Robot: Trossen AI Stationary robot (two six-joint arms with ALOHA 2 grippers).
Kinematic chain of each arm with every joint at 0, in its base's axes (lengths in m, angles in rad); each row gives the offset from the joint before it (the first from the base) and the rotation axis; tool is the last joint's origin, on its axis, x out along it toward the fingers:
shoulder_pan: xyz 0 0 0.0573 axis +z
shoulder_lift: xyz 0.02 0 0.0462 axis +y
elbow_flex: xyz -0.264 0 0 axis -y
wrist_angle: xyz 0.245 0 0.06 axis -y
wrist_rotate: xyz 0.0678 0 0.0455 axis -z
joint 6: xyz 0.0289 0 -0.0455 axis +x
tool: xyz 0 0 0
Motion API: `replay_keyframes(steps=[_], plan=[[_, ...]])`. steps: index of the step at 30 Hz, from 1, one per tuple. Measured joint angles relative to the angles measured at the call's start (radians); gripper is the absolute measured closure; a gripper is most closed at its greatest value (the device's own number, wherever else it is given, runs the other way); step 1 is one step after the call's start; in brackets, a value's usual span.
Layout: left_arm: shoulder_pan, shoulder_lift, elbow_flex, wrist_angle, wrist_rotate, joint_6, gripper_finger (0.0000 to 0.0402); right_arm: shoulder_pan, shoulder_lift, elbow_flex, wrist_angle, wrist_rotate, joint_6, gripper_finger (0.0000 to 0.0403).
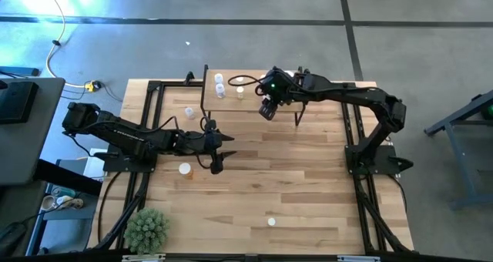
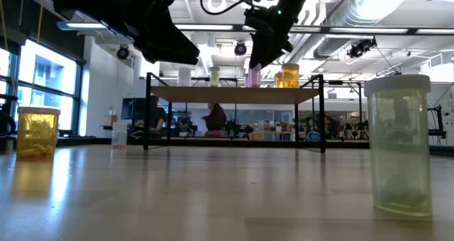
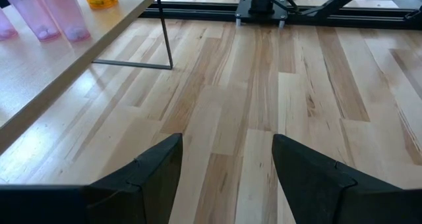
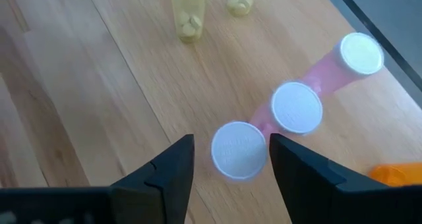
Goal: Pick and place medicine bottles onto shelf by color
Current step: Put the yellow pill bottle on the shelf aligned with the yellow pill bottle
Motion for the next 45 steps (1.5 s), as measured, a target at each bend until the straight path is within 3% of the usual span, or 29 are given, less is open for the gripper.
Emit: replay_keyframes(steps=[11, 18, 24, 38, 45], plan=[[0.0, 0.0, 0.0, 0.0, 0.0, 0.0, 0.0176, 0.0, 0.0, 0.158, -0.175, -0.001, -0.048, 0.0215], [0.0, 0.0, 0.0, -0.001, -0.001, 0.0, 0.0176, 0.039, -0.03, 0.165, -0.287, -0.003, -0.076, 0.0215], [0.0, 0.0, 0.0, 0.0, -0.002, 0.0, 0.0177, 0.13, -0.141, 0.069, -0.297, -0.005, -0.044, 0.0215], [0.0, 0.0, 0.0, 0.001, -0.003, 0.0, 0.0177, 0.366, -0.405, -0.271, 0.03, 0.005, 0.142, 0.0214], [-0.001, 0.0, 0.0, 0.003, -0.003, -0.046, 0.0177, 0.461, -0.465, -0.373, 0.113, 0.009, 0.218, 0.0215]])
